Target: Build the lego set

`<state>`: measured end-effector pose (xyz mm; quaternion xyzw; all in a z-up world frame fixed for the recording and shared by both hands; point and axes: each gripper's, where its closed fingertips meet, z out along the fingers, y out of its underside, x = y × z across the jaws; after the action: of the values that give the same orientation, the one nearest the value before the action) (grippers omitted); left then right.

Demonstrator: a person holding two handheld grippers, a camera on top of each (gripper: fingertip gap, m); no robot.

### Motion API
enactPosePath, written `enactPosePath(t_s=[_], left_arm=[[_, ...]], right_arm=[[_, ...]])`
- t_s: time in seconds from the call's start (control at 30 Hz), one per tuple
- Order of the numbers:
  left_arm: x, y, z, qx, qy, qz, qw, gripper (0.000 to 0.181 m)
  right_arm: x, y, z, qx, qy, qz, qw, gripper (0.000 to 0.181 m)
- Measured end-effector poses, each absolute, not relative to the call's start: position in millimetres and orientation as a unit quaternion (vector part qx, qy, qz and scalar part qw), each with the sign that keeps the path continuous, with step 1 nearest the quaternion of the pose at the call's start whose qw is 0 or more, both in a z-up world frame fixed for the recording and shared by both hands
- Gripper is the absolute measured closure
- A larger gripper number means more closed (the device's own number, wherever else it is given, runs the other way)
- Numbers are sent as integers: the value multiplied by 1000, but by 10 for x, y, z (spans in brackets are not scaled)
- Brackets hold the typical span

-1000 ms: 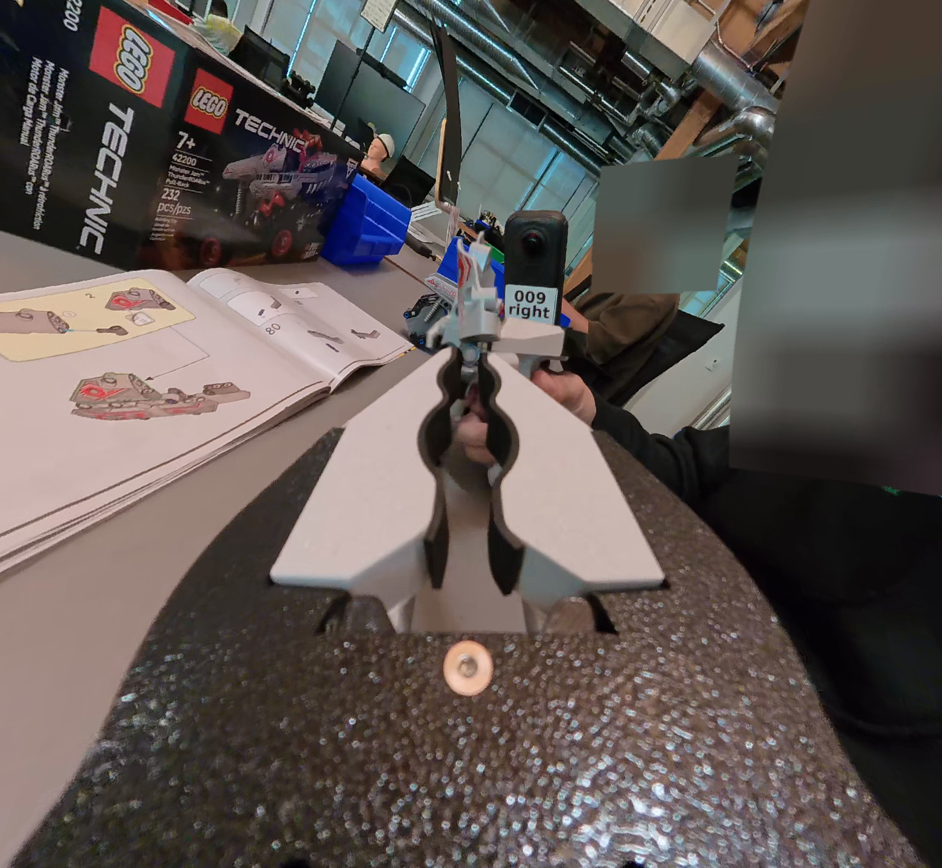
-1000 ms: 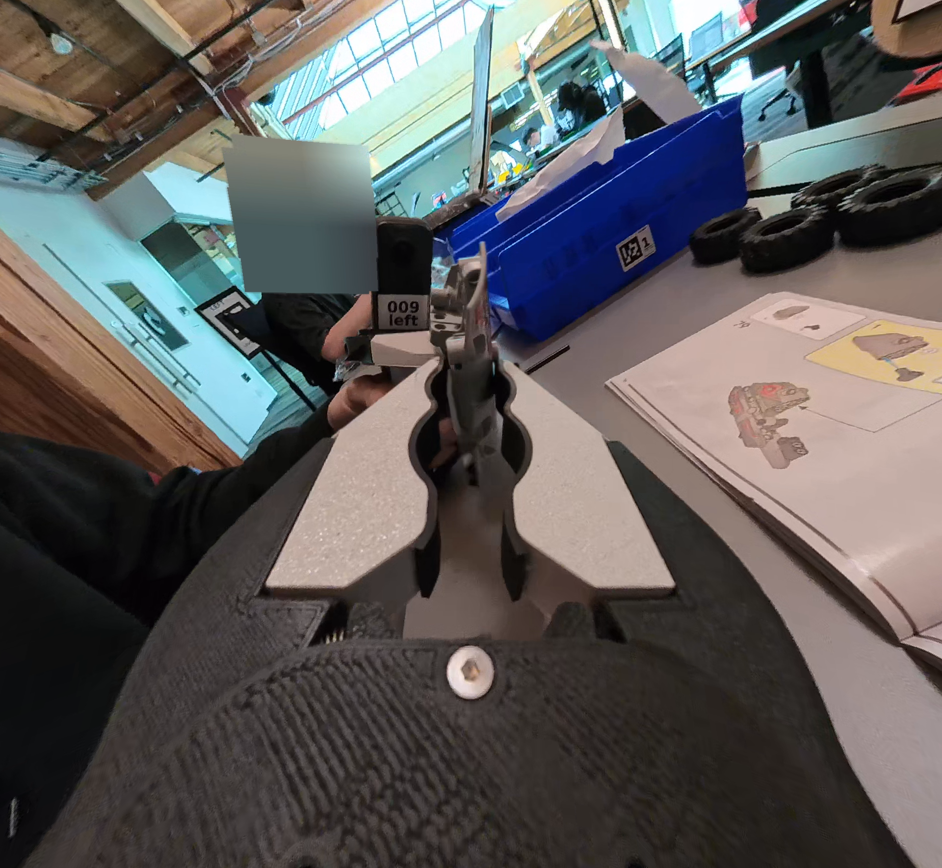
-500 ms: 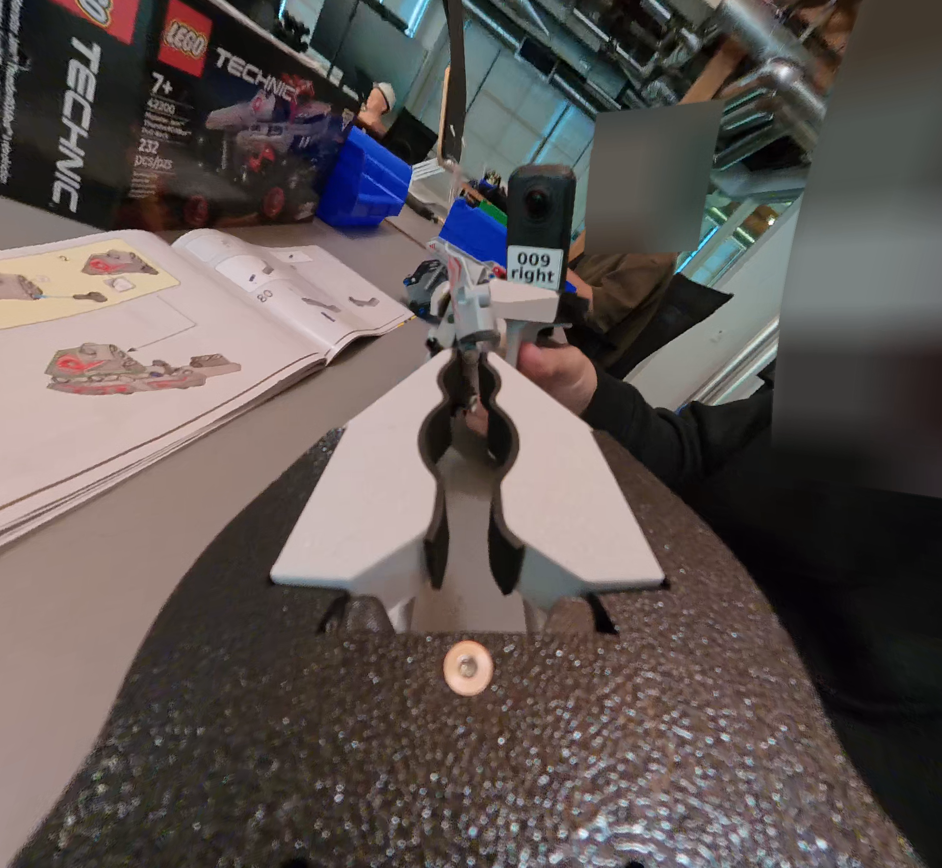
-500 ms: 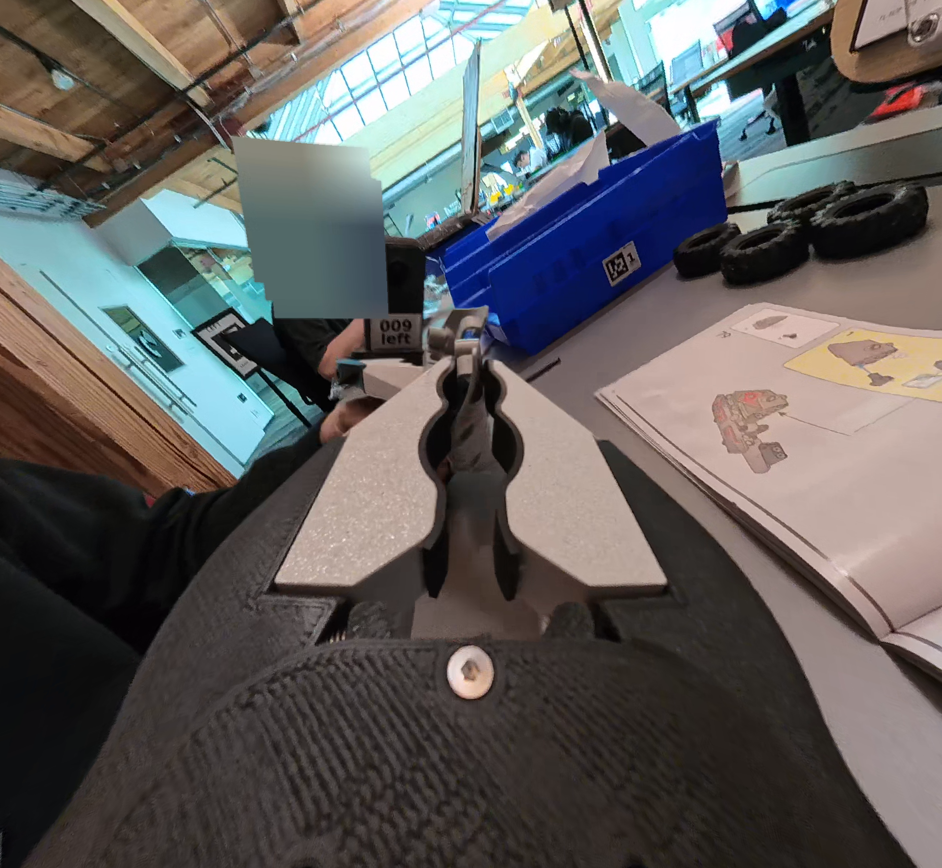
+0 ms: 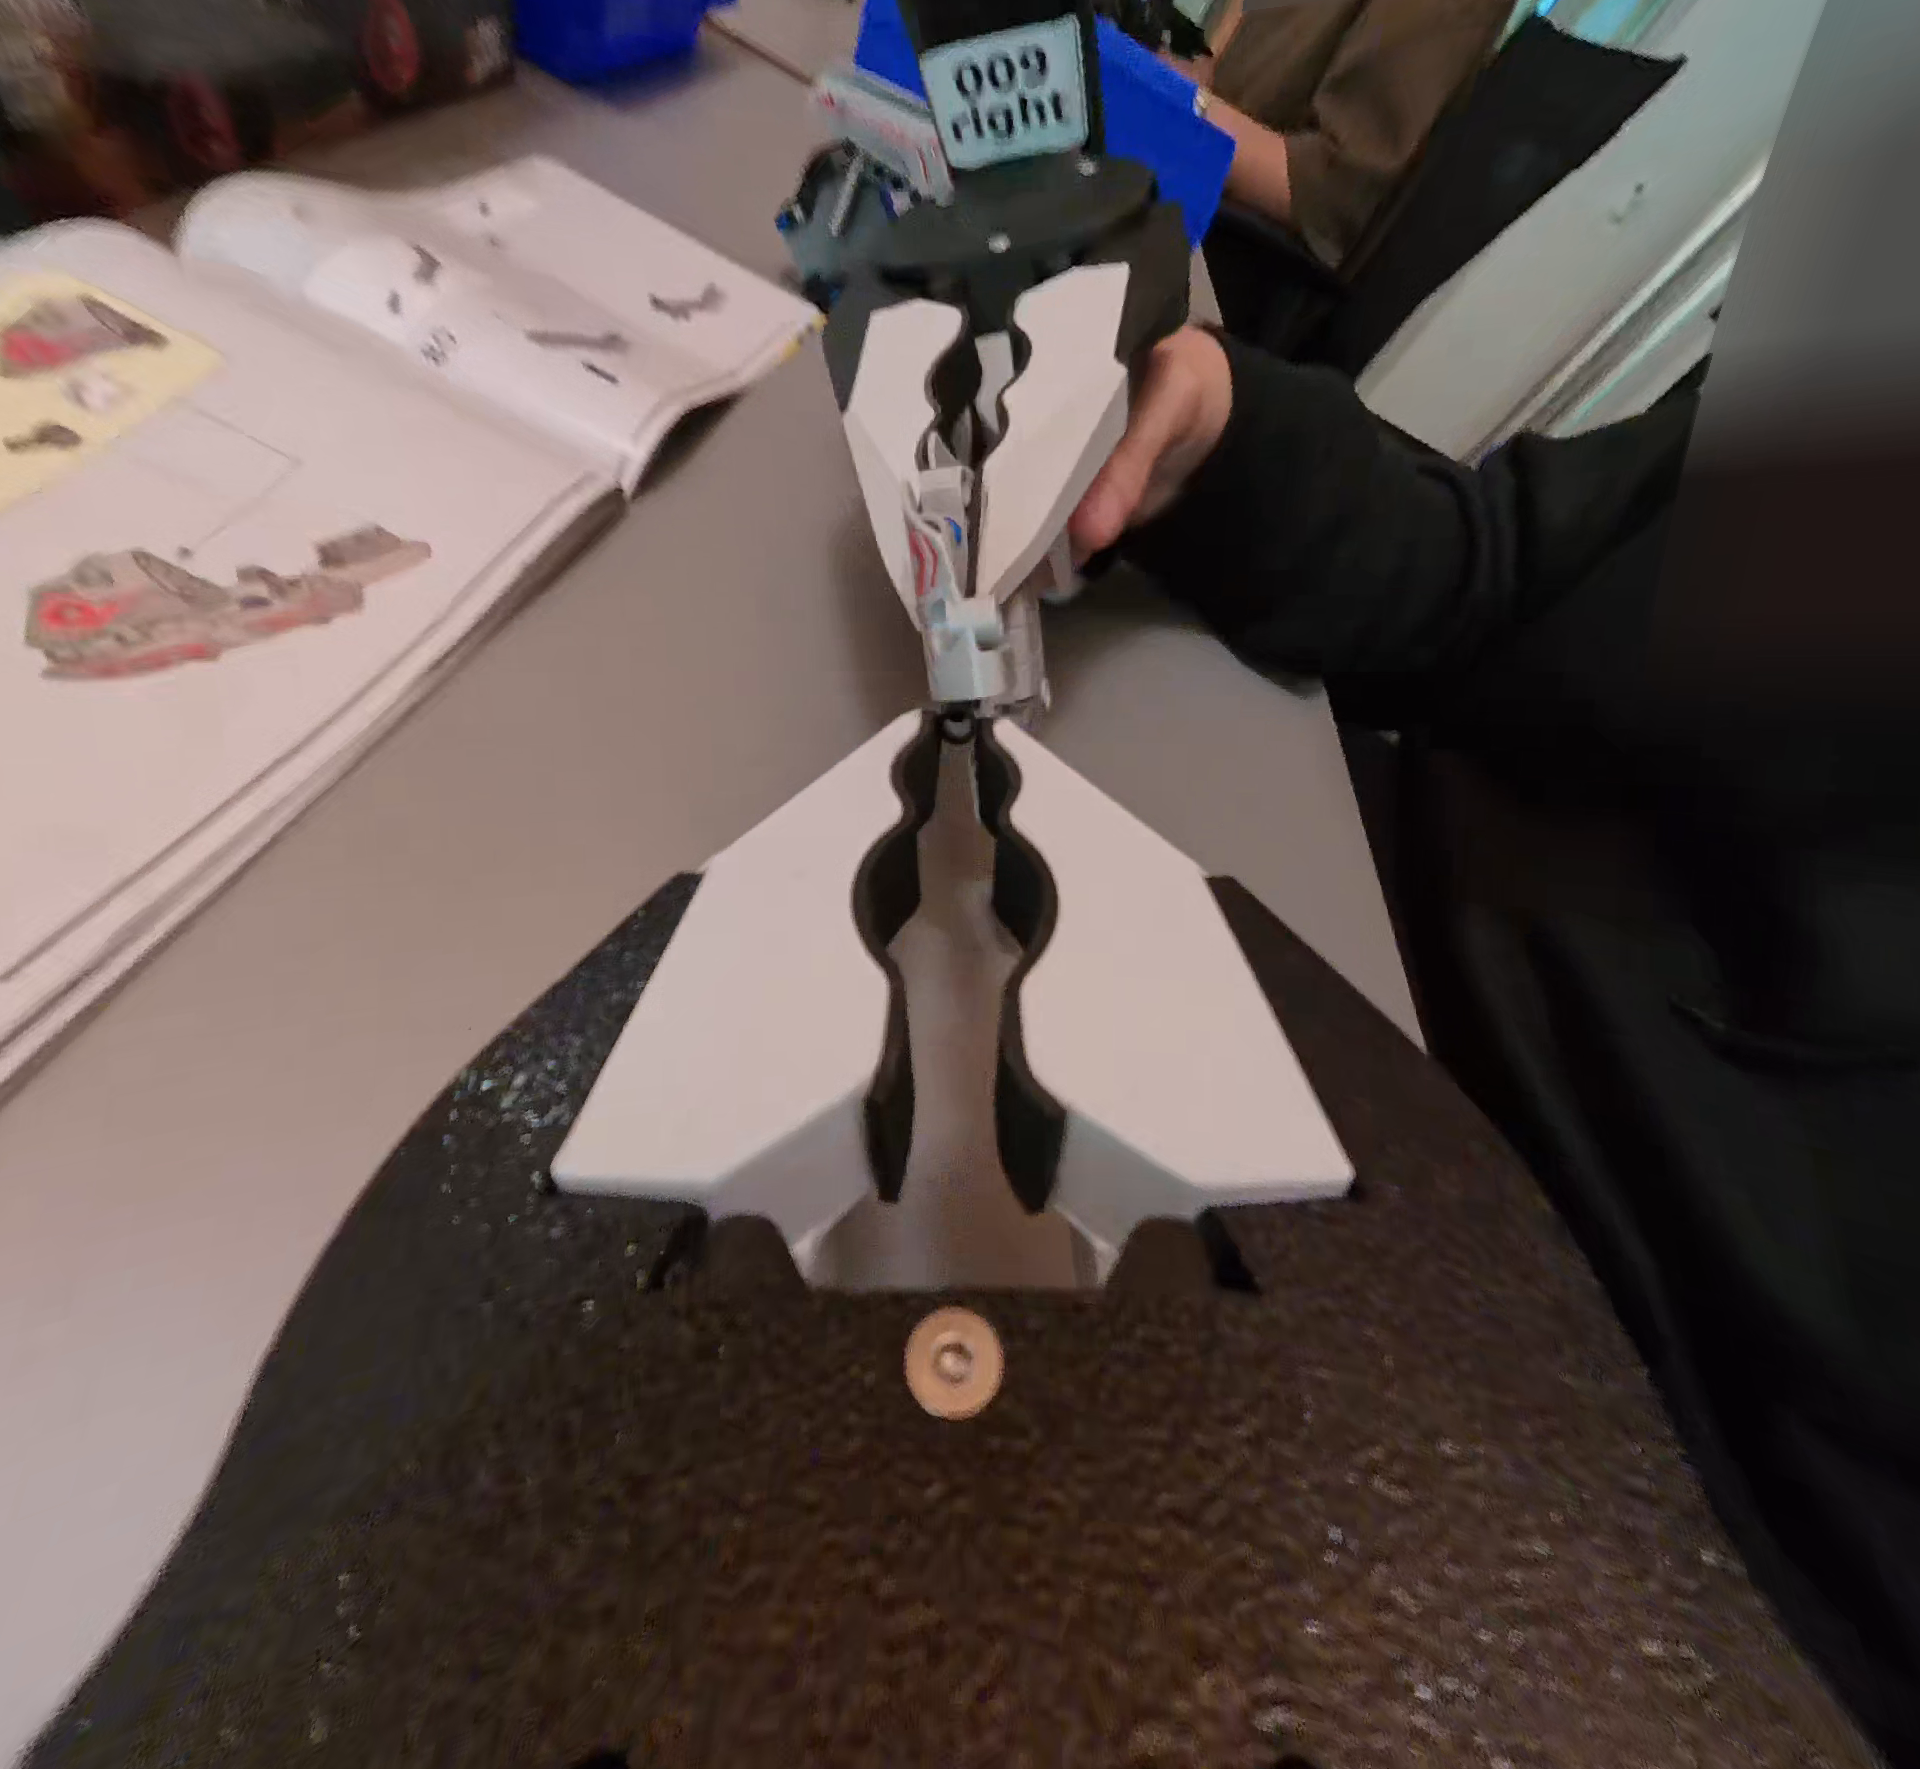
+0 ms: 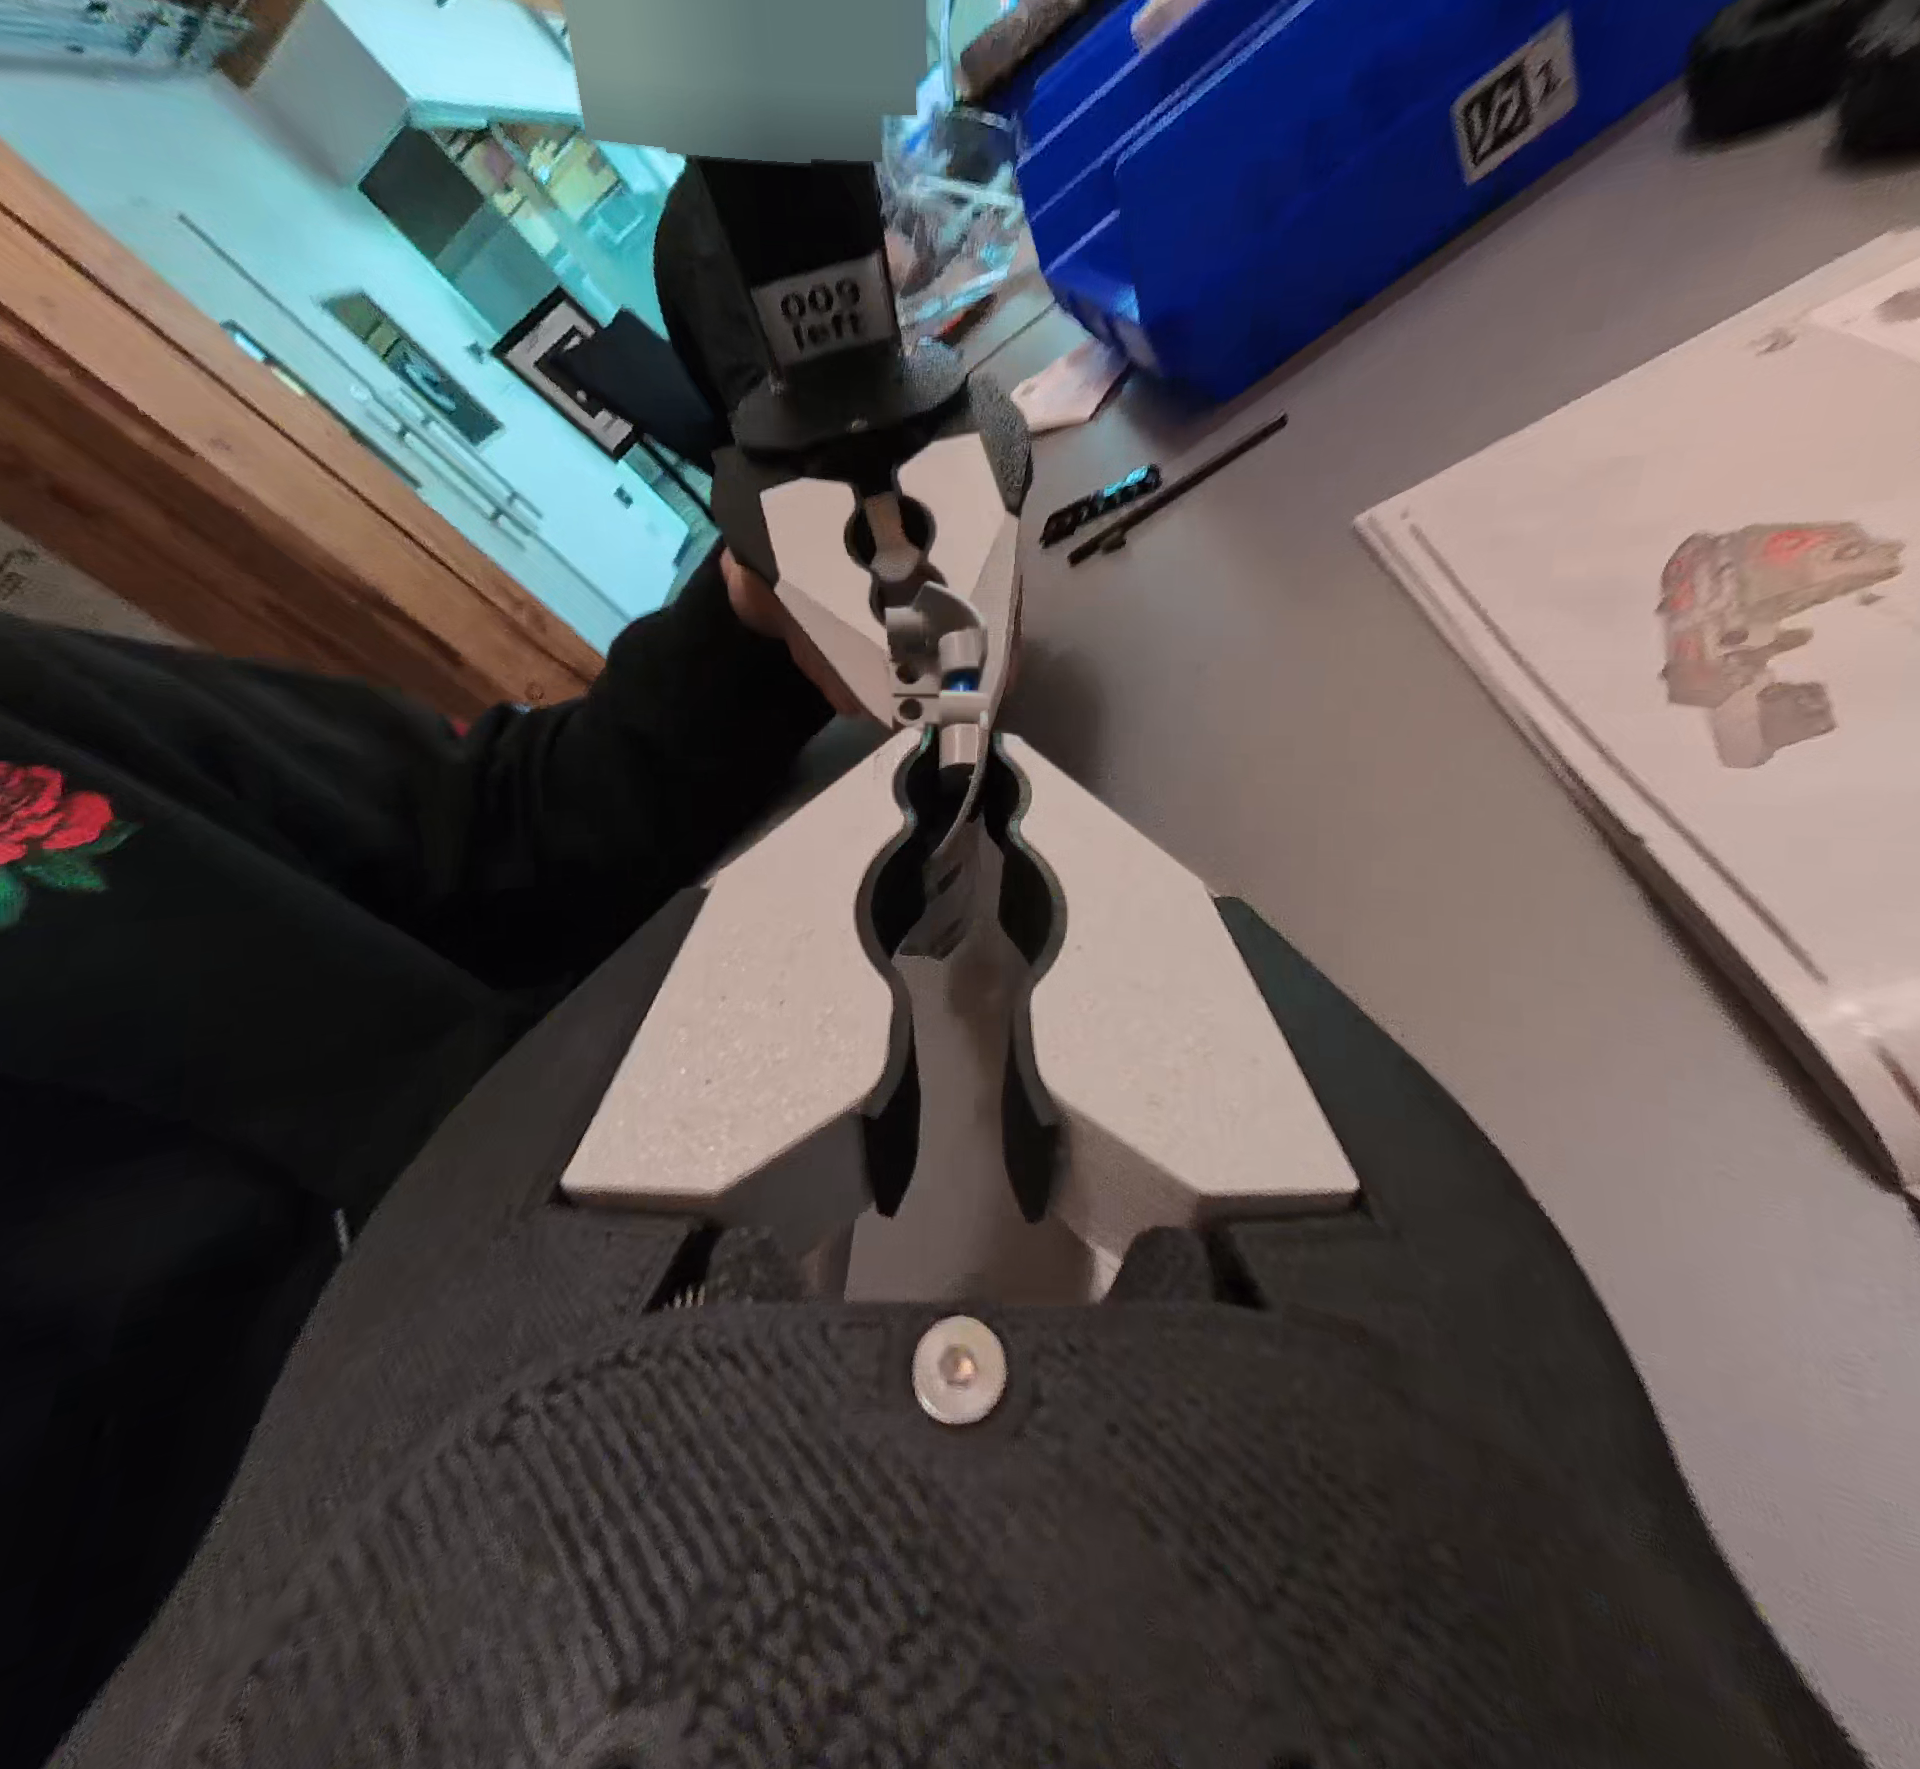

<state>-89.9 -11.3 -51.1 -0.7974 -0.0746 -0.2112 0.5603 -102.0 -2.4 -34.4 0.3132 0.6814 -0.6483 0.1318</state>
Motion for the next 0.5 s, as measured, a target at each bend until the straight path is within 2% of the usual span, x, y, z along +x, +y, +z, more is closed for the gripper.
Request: enactPosePath(t_s=[0.27,0.37,0.43,0.5], left_arm=[[-744,-163,-837,-848,-87,-248,460,177],[-759,-148,-795,-846,-70,-232,475,176],[-785,-129,-740,-840,-62,-218,494,168],[-743,-111,-654,-826,-45,-224,516,174]], right_arm=[[-814,-42,-669,329,719,-568,230,175],[-809,-47,-661,321,724,-569,221,175],[-833,-54,-628,318,722,-578,210,175],[-847,-51,-608,314,722,-583,200,175]])
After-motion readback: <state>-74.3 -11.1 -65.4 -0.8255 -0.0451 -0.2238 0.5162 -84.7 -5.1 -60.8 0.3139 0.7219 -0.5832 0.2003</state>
